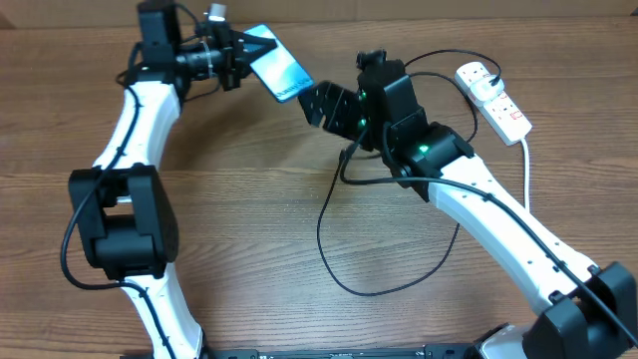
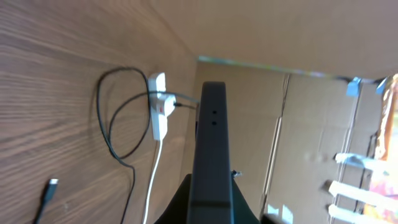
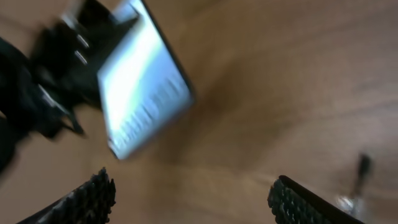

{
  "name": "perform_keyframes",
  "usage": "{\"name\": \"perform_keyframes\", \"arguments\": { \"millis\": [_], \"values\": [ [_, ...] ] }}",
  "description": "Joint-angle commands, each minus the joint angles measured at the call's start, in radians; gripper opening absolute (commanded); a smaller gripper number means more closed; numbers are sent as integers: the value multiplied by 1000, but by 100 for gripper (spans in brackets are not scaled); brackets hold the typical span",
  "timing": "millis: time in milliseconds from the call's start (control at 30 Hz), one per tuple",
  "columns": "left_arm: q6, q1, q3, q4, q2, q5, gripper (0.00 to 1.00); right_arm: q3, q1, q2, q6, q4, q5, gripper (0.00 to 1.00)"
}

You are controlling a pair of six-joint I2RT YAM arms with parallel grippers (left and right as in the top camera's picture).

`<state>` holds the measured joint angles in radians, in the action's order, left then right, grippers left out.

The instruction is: Plug charger to phone and switch on socket

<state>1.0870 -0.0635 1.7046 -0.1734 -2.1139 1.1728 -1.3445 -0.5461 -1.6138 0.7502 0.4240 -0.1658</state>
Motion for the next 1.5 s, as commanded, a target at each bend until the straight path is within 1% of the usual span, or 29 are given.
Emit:
{"name": "perform_keyframes", "arguments": {
  "millis": [0,133,200,267,367,400,433,567,600,633,733,867,1100,1467],
  "values": [
    [-34,-56,20,-5,6,85,4,-5,-4,20,-75,95,8,78],
    [-95,-83,20,-70,6,96,4,-5,4,-11,-87,179,52,67],
    [-145,-87,20,-122,6,97,4,-5,9,-41,-87,201,52,64],
    [-222,-86,20,-176,6,104,4,-5,19,-82,-86,215,51,61],
    [-281,-79,20,-267,6,108,4,-5,32,-132,-87,213,42,59],
    [-281,-77,19,-344,6,103,4,-6,37,-158,-86,208,40,58],
    [-289,-77,19,-380,6,103,4,-6,42,-174,-86,206,38,56],
    [-395,-73,19,-457,6,108,4,-6,66,-226,-95,176,46,52],
    [-406,-73,19,-464,6,108,4,-6,72,-233,-97,167,45,51],
    [-418,-73,19,-476,6,107,4,-6,79,-245,-97,151,45,49],
    [-426,-73,19,-481,6,108,4,-6,88,-264,-98,107,54,46],
    [-425,-73,19,-481,6,111,4,-6,87,-294,-97,86,122,41],
    [-426,-73,19,-481,6,109,4,-6,86,-360,-93,63,129,38],
    [-426,-73,19,-481,6,109,4,-6,81,-426,-28,18,113,37]
  ]
}}
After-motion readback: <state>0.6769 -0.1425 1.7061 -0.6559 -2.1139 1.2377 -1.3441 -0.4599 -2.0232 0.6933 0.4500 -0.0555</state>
